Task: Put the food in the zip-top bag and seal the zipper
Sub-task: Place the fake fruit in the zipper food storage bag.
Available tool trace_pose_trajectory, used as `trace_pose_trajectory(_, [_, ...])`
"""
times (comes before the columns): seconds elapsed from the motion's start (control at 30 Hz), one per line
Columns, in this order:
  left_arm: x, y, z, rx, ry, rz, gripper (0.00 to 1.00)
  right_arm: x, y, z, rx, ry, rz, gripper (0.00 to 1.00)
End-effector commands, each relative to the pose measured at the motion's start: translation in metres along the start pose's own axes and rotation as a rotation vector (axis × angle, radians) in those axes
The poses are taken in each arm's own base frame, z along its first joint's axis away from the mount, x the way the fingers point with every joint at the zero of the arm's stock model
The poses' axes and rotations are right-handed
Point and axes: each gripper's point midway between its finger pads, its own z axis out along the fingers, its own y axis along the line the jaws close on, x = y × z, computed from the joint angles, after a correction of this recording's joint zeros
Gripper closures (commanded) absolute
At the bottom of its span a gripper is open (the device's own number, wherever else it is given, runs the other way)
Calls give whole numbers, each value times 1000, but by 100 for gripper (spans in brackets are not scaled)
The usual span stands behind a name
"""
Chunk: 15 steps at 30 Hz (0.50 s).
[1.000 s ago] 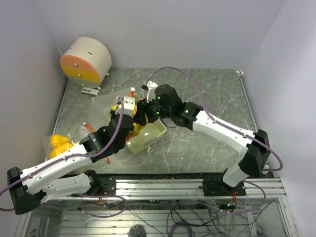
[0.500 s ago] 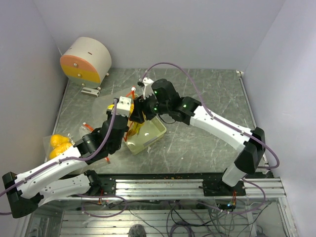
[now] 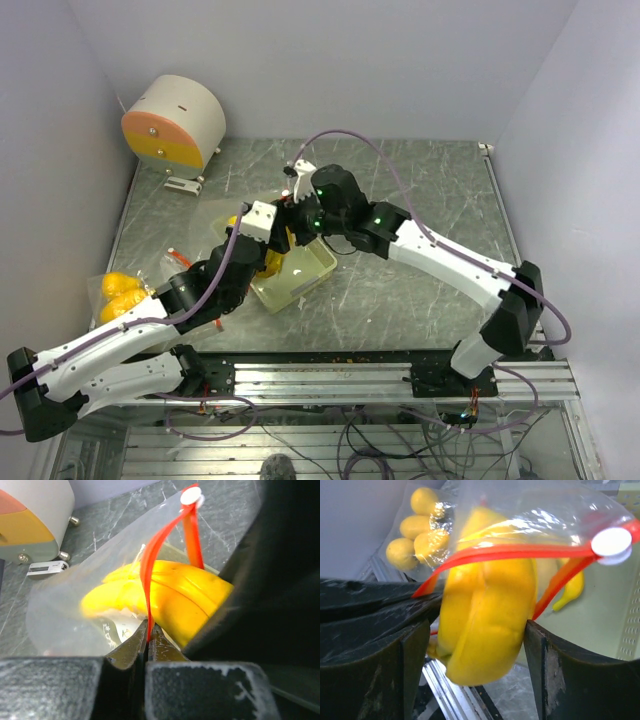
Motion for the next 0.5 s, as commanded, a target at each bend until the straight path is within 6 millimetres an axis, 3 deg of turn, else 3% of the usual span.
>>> trace_pose_trajectory(0.0, [1, 0, 1, -11, -11, -54, 93, -41, 23, -31, -52, -176, -28, 23])
trace_pose_trajectory(0.2, [1, 9, -4, -40, -14, -87, 93, -54, 19, -45, -54, -252, -20, 17])
trace_pose_trajectory(0.47, [-12, 27, -12, -118, -33, -127, 93, -63, -22, -68, 99, -331, 14, 17])
